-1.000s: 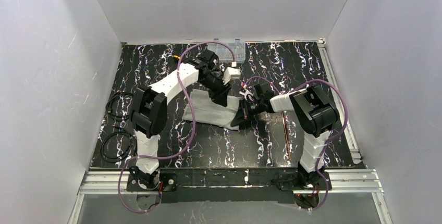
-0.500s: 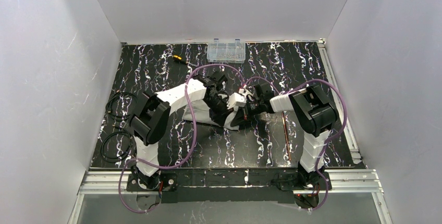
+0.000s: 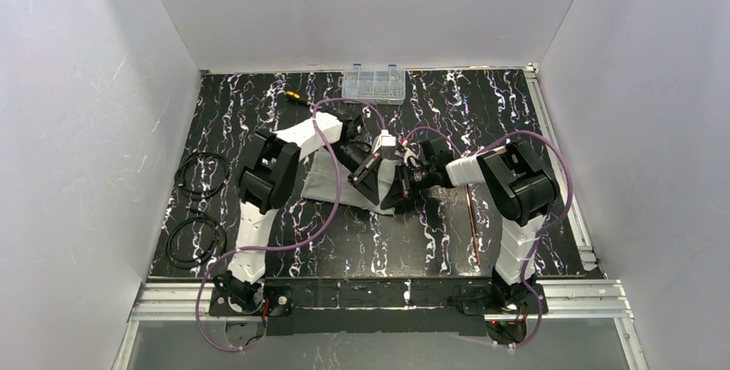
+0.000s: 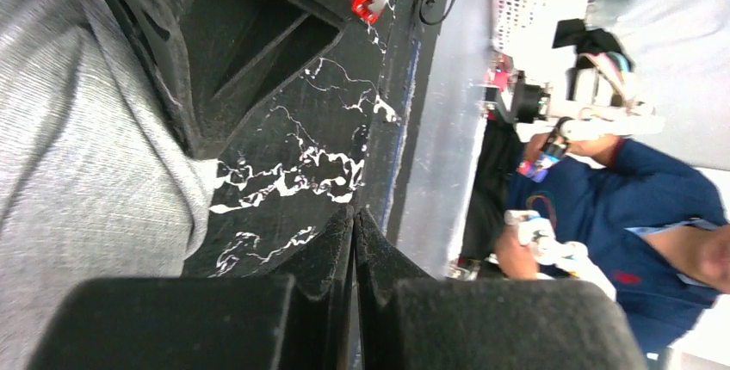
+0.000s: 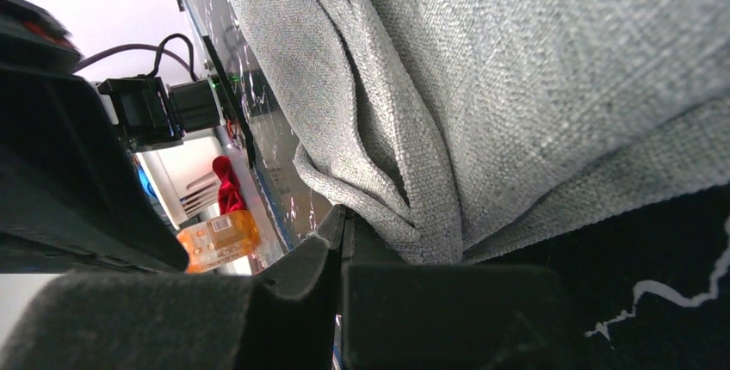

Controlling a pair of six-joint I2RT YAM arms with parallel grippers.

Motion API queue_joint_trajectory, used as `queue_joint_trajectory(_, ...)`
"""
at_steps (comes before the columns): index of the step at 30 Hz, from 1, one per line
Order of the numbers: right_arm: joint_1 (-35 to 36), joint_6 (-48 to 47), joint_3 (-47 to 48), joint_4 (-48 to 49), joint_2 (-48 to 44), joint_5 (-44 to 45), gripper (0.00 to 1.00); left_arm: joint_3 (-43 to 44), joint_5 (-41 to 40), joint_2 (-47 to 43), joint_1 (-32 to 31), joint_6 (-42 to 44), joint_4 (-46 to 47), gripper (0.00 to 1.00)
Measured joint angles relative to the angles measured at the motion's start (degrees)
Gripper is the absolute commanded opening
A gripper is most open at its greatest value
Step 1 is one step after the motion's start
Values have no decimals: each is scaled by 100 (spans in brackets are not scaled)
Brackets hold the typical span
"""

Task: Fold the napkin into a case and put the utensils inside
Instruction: Smooth out the 2/3-rectangle-folded napkin at the center of the board.

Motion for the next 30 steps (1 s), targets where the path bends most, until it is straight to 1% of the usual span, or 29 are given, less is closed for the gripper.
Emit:
queue_joint_trajectory(4,0,11,-2,15,0,-2,2,-2,81,339,-57,-94,-319,0)
queue_joint_trajectory(8,0,48,-20,44,0,0,2,-24,-68,566,-83,-234,-337,0)
queue_joint_trajectory(11,0,111,-74,125,0,-4,2,-90,-332,573,-81,-350,-212,0)
queue_joint_trajectory(19,0,256,-173,337,-2,-11,2,-472,-1353,507,-76,-745,662,0)
queue_joint_trajectory(24,-2,350,-234,472,-2,-11,2,-538,-1626,345,-94,-935,918,0)
queue_joint_trajectory(30,-4,428,-264,533,-2,-9,2,-540,-1652,337,-68,-1032,944,0)
